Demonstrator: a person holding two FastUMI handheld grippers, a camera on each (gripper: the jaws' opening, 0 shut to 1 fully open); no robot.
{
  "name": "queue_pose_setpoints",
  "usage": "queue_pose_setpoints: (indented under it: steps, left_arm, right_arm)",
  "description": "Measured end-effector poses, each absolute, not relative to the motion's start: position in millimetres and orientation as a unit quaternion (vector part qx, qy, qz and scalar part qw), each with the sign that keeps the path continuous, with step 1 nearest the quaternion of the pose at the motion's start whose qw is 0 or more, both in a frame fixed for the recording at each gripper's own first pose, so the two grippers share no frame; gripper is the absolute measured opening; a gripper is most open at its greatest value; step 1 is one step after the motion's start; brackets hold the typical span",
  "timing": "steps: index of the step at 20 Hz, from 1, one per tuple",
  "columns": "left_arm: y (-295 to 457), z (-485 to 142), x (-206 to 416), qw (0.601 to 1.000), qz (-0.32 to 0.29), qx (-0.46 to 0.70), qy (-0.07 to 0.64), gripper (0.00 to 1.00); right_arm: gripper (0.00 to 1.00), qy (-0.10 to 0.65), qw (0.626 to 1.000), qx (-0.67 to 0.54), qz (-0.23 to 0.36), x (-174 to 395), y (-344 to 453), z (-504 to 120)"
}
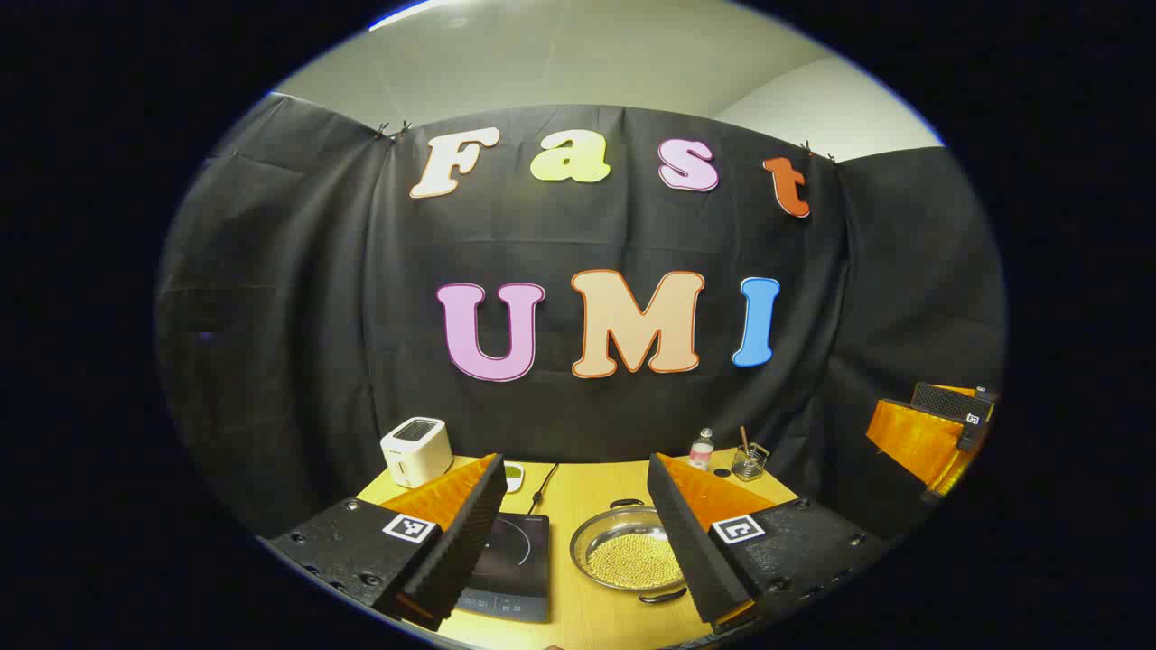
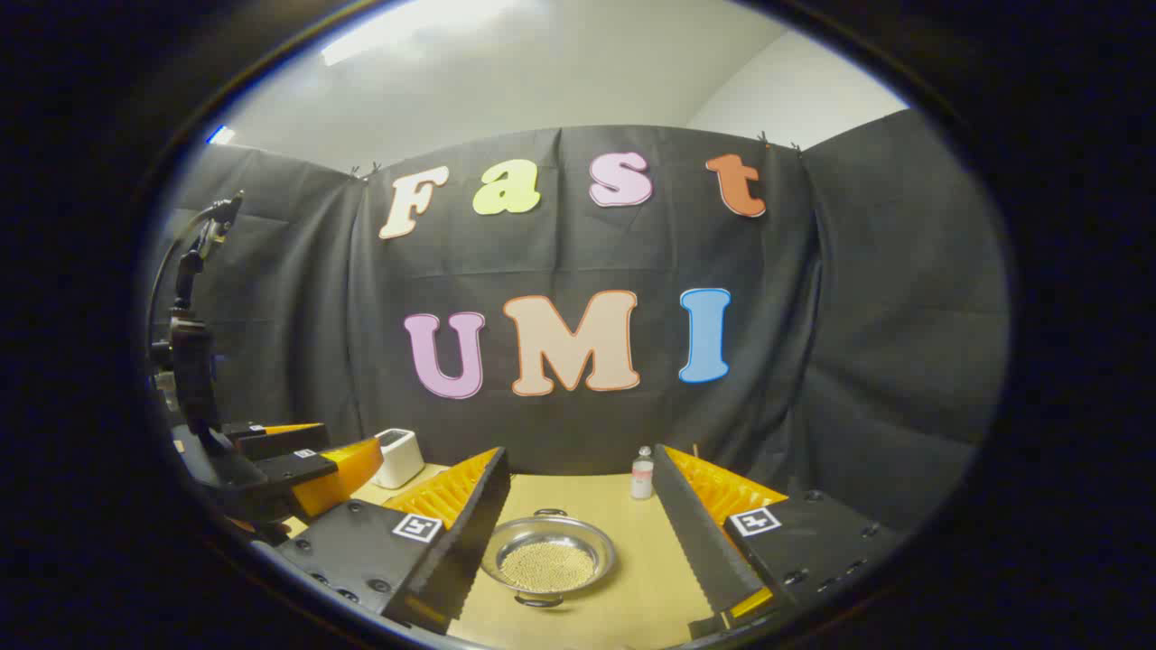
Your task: First push the handle of the pot to place it horizontally, then grasp the pot with both hands and set it on the induction cooktop.
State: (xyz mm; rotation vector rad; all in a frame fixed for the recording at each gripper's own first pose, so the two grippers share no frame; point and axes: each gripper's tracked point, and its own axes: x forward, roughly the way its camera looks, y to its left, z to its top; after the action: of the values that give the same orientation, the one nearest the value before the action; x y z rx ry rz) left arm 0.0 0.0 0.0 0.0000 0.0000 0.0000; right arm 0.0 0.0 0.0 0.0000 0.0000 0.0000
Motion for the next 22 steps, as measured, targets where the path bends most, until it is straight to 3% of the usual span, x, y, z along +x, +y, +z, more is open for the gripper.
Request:
queue_pose_setpoints:
  steps: [4, 6, 9, 22]
  left_arm:
    - [-1.6, 3.7, -6.2, 1.0, 0.005, 0.001, -0.005, 0.95]
    - [-1.8, 4.9, -9.3, 1.0, 0.008, 0.004, -0.006, 0.92]
    - [-4.4, 5.4, -14.5, 1.0, 0.012, 0.007, -0.008, 0.95]
    - [10.3, -1.8, -36.5, 1.0, 0.026, 0.004, -0.002, 0.92]
  right_arm:
    - [0.99, 0.006, 1.0, 0.006, -0.002, -1.7, -2.7, -4.0]
    - [0.99, 0.012, 1.0, 0.007, -0.001, -6.7, -9.4, -6.9]
    - [0.99, 0.015, 1.0, 0.007, -0.001, -7.0, -16.5, -7.2]
    - [0.98, 0.018, 1.0, 0.009, -0.006, -17.2, -18.3, -12.1]
